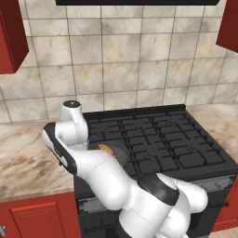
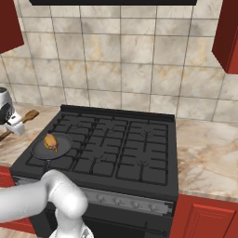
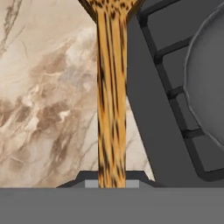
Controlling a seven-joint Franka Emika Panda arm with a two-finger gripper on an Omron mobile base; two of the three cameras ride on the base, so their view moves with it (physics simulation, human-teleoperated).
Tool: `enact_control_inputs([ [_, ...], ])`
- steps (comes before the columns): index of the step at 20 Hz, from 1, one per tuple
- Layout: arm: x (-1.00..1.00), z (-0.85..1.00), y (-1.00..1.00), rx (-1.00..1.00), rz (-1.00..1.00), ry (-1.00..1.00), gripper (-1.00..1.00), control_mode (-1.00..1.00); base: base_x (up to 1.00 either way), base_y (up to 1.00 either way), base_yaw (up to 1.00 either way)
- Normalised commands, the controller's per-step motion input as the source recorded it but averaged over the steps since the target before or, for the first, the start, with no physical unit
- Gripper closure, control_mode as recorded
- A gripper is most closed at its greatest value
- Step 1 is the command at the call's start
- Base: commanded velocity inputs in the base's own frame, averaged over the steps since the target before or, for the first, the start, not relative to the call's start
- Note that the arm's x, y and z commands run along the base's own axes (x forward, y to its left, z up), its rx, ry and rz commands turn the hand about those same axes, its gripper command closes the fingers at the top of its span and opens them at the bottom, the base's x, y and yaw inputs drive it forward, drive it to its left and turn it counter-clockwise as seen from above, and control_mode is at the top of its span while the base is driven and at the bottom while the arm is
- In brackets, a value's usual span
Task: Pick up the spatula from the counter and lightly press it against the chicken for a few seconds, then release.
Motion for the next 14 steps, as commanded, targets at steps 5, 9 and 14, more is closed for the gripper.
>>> enact_control_inputs([
  [5, -0.1, 0.19, 0.0, 0.08, -0.2, 0.07, 1.0, -1.0, 0.0, 0.0, 0.0],
  [9, -0.24, 0.0, 0.0, 0.0, -0.18, 0.0, 1.0, -1.0, 0.0, 0.0, 0.0],
  [14, -0.17, 0.0, -0.05, 0.01, -0.18, 0.02, 1.0, -1.0, 0.0, 0.0, 0.0],
])
